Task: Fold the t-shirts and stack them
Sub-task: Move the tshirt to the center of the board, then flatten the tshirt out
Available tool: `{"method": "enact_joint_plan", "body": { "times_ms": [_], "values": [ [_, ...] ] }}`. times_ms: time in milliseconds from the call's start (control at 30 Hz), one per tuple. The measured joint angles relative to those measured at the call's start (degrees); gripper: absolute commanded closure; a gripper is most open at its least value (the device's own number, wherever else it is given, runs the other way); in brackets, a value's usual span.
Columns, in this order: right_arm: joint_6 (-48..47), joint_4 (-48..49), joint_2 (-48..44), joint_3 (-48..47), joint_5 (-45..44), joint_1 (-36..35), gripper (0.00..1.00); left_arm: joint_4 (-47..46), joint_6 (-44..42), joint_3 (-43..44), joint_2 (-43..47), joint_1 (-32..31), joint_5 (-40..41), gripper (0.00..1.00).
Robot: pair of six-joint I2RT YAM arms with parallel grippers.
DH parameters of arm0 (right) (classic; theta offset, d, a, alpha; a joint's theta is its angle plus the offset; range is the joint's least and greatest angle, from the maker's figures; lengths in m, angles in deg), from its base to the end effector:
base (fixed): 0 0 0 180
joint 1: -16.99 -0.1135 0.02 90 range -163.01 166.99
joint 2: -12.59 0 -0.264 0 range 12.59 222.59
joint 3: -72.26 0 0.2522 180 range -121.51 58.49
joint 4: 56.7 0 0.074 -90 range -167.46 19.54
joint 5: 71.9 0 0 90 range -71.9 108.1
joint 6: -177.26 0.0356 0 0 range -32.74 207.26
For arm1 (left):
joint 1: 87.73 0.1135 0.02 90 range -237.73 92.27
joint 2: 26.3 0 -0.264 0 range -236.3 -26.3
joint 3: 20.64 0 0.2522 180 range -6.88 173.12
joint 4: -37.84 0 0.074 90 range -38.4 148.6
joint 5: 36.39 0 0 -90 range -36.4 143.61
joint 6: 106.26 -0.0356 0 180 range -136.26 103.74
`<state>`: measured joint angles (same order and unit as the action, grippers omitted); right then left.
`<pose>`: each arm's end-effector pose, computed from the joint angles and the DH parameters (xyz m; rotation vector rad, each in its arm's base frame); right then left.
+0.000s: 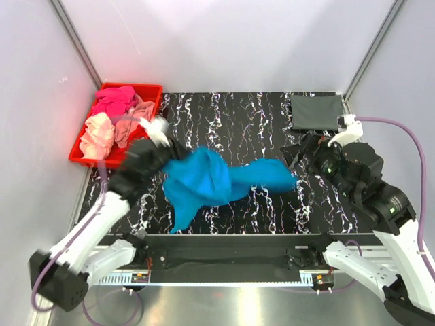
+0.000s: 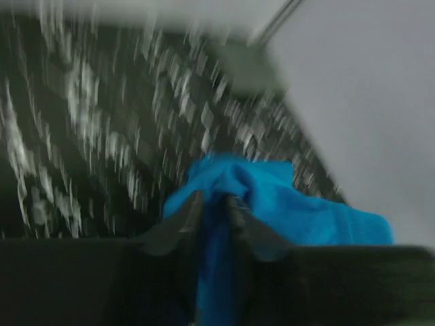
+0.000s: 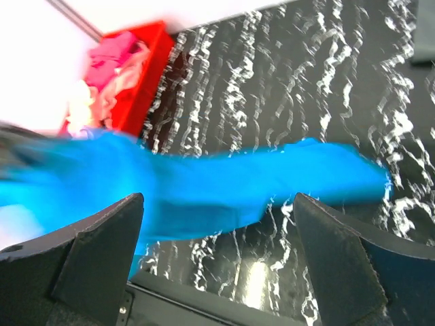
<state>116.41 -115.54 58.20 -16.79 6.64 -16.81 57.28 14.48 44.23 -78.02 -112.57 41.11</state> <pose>0.1065 0.0628 0.4466 0.0669 1.8732 0.5835 0.1875 -0.0953 0.3662 0.0816 1.7599 -0.9022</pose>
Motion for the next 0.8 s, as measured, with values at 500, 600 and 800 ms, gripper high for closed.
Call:
{"method": "enact_joint_plan", "body": {
  "times_ms": [500, 600, 800],
  "values": [
    [11.32, 2.62, 13.97, 25.22, 3.74, 0.00, 0.07, 21.44, 0.59, -9.57, 2.32, -12.96, 11.50, 0.19],
    [15.34, 5.86, 16.59, 28.24, 5.68, 2.67, 0.08, 19.50, 2.21, -11.74, -0.24, -18.69, 11.63, 0.23],
    [21.46, 12.50, 17.90, 38.51, 14.23, 21.38, 0.10, 17.86, 8.81, -16.87, -12.44, -27.41, 13.29, 0.13]
  ]
}}
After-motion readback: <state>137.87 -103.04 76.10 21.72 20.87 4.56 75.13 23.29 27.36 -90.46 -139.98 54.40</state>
